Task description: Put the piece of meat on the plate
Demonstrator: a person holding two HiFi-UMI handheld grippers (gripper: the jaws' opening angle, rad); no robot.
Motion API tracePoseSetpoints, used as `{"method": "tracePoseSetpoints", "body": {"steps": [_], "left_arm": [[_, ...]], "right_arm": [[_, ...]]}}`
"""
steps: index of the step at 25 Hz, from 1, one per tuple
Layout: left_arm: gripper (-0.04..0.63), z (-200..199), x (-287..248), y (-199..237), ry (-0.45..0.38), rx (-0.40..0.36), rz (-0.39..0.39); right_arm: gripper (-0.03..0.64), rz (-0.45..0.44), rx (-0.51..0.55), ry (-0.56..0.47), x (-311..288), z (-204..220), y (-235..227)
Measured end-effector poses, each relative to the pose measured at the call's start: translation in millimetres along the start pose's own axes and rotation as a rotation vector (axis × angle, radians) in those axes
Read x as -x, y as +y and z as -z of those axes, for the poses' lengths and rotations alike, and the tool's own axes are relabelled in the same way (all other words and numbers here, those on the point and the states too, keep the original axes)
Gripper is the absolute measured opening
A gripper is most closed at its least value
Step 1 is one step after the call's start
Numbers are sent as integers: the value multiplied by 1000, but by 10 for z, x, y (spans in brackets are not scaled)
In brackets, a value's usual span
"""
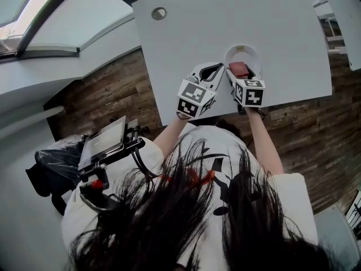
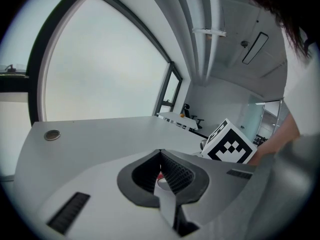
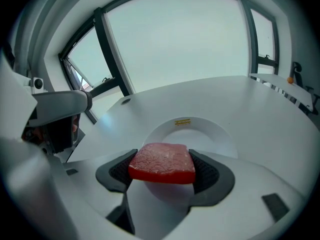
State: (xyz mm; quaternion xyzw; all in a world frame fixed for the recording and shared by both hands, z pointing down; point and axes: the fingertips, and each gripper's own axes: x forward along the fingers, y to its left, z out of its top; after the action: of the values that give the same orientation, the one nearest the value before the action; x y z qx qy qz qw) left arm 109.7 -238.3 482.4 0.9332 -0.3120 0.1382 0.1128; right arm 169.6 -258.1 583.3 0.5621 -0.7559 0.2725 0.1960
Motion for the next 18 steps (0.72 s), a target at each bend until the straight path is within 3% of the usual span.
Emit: {"method": "tracePoseSetpoints", "body": {"steps": [5, 18], "left_arm": [[5, 0, -1, 19, 1, 3, -6], [5, 8, -8, 39, 5, 6, -9]], "right_arm": [[308, 12, 52, 17, -43, 20, -10], [310, 0, 63, 52, -68, 19, 6]]}}
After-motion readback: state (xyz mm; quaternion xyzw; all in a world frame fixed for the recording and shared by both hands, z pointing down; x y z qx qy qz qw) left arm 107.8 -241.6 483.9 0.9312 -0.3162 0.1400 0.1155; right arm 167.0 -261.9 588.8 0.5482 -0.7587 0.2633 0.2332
